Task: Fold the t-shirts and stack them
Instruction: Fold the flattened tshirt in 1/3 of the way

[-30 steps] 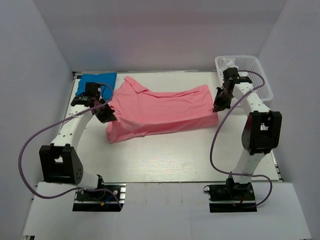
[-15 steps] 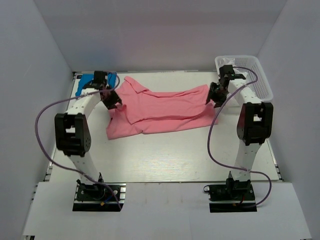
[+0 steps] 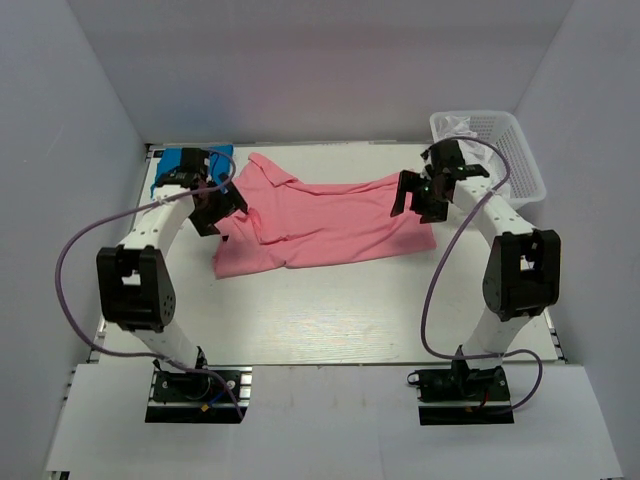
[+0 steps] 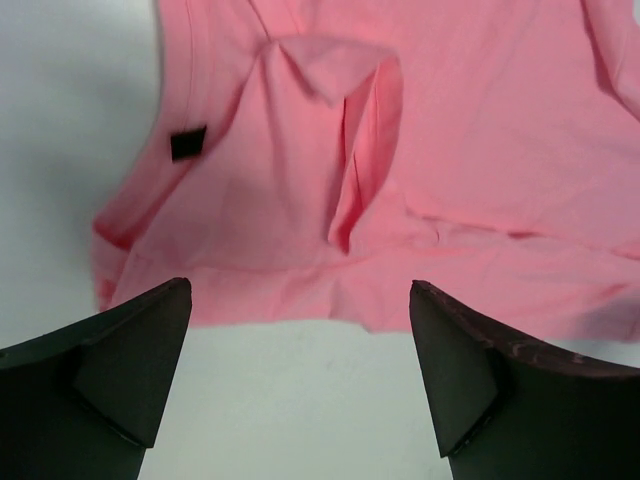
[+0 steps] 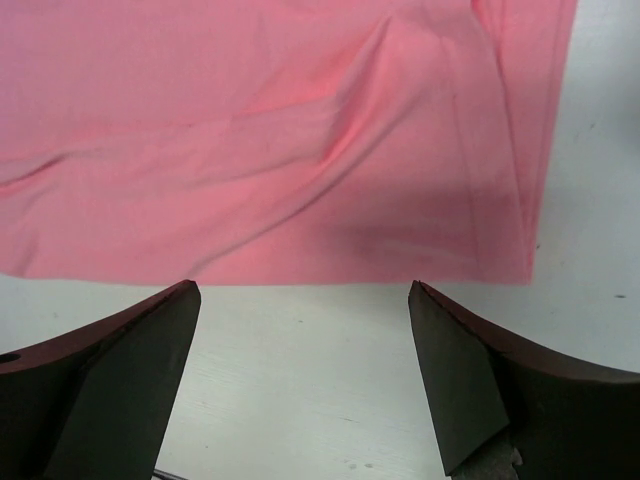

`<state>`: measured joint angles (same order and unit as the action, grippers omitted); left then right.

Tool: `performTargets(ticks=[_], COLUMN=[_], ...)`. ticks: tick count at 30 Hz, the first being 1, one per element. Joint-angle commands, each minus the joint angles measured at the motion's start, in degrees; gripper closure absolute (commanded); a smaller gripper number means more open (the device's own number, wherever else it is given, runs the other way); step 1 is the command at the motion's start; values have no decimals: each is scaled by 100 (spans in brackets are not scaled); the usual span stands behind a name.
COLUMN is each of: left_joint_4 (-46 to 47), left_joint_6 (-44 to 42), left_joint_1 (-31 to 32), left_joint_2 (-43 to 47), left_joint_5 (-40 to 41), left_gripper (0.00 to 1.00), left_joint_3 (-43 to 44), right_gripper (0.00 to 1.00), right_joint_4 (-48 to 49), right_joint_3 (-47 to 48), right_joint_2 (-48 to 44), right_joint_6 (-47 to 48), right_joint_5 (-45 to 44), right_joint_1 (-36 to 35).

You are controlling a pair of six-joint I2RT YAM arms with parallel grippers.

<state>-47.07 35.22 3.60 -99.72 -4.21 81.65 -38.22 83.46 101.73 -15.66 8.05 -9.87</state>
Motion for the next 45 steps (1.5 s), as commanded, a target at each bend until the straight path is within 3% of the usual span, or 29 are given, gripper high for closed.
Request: performTargets(ticks=[1, 5, 10, 15, 24, 31, 34, 37, 41, 45], left_joint_4=[529, 936, 1296, 1236, 612, -275, -794, -734, -698, -470], left_joint_6=[116, 397, 450, 503, 968, 1408, 1539, 1304, 969, 714], left_joint_1=[36, 89, 89, 89, -26, -26, 79, 80, 211, 623], left_joint_2=[690, 753, 392, 32, 330, 1744, 2421, 2887, 2819, 2590], left_joint_5=[-492, -669, -731, -520, -89, 7, 271, 131, -19, -168], left_gripper=[0, 0, 0, 0, 0, 0, 0, 0, 0, 0], left_joint_3=[-666, -1440, -1607, -1819, -3170, -3910, -3648, -3209, -2463, -2320], right_gripper=[10, 10, 10, 10, 10, 10, 10, 10, 10, 10], right_joint_4=[384, 640, 921, 1000, 1194, 913, 614, 430, 368, 482], right_joint_3=[-426, -542, -480, -1155, -3590, -4592, -4558, -4216, -3654, -3556], right_joint_2=[-128, 171, 716, 752, -503, -1673, -2262, -2956, -3221, -3134], right_joint_6=[-68, -279, -587, -982, -1572, -1405, -984, -658, -508, -535], right_joint_5=[179, 161, 214, 188, 204, 364, 424, 460, 653, 768], right_joint_1=[12, 99, 195, 494, 917, 917, 908, 838, 802, 820])
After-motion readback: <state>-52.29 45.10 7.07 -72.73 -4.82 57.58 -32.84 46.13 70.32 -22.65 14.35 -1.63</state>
